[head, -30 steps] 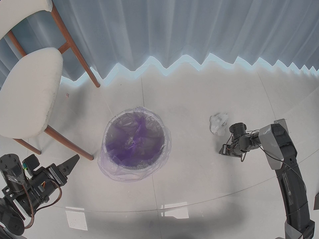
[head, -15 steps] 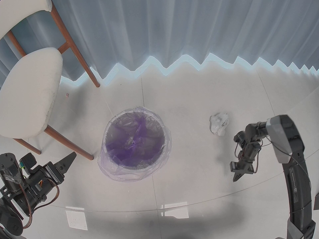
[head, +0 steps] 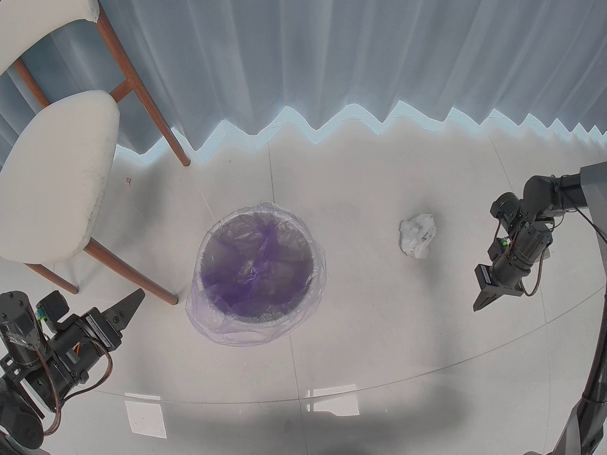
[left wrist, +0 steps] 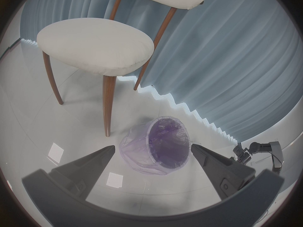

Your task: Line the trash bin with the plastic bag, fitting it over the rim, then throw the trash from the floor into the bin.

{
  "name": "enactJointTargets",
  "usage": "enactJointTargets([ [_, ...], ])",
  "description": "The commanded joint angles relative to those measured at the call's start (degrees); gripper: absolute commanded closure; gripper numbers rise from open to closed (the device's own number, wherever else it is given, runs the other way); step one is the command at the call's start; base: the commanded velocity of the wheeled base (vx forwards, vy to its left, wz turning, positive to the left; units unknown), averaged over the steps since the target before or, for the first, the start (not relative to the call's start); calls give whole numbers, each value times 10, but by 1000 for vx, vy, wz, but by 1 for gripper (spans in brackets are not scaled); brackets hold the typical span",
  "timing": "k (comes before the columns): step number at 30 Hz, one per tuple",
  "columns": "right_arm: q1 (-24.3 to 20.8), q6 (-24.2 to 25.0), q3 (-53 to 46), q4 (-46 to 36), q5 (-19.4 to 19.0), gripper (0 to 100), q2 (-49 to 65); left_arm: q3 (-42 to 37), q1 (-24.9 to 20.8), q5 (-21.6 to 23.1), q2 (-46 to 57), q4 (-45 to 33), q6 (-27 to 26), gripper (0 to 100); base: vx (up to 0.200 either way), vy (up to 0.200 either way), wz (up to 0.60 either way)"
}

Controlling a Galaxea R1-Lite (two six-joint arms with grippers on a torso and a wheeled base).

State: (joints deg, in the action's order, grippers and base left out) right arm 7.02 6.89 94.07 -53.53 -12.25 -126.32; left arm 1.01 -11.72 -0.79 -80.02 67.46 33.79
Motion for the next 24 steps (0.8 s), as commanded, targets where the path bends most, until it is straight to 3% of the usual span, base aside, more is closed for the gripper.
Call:
enactJointTargets([
  [1, -29, -61, -441, 996, 15, 100, 8, -10, 9, 5, -2, 1, 2, 0, 0, 0, 0],
  [8, -60, -44, -339, 978, 59, 100, -79, -10, 18, 22, 2, -1, 6, 0, 0, 0, 0],
  [12, -61, -43, -292, 977, 65, 100, -115, -10, 37, 91, 7, -25, -13, 0, 150, 0, 0],
  [18, -66, -44, -252, 978, 73, 100, -155, -10, 38, 99, 6, -27, -42, 0, 200, 0, 0],
  [21, -68, -43, -243, 978, 82, 100, -171, -10, 37, 98, 8, -25, -43, 0, 0, 0, 0],
  [22, -68, -43, -239, 983, 94, 0, -180, -10, 35, 98, 9, -25, -43, 0, 0, 0, 0],
  [24, -68, -41, -238, 986, 112, 0, -188, -10, 35, 98, 13, -27, -42, 0, 0, 0, 0],
])
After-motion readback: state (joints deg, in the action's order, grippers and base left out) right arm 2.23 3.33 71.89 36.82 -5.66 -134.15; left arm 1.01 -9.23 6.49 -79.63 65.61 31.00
